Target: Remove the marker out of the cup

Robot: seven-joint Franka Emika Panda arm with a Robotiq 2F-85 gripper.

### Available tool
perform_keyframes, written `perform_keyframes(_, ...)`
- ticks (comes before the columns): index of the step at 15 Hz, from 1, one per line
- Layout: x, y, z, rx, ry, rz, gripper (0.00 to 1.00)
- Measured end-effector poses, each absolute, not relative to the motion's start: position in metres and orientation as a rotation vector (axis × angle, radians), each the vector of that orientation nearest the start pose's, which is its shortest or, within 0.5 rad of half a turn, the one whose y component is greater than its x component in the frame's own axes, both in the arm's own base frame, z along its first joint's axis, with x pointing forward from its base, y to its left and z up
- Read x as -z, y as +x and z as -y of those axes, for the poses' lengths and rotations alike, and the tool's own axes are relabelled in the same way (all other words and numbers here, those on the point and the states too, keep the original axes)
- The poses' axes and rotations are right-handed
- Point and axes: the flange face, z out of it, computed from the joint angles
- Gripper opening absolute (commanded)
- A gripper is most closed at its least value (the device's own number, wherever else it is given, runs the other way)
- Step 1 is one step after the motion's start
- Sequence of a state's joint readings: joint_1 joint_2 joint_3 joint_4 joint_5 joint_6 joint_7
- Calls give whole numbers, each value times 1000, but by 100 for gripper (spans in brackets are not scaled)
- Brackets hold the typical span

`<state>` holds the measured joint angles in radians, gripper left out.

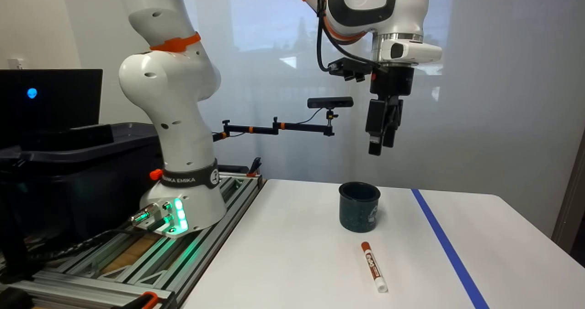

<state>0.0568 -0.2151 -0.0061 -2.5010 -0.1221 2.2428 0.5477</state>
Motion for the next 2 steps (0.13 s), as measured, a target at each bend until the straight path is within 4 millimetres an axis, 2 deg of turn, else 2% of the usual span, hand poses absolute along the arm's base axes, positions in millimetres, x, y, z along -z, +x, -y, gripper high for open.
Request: perform_keyframes(2,-359,440,-19,-23,-3172,-674,100)
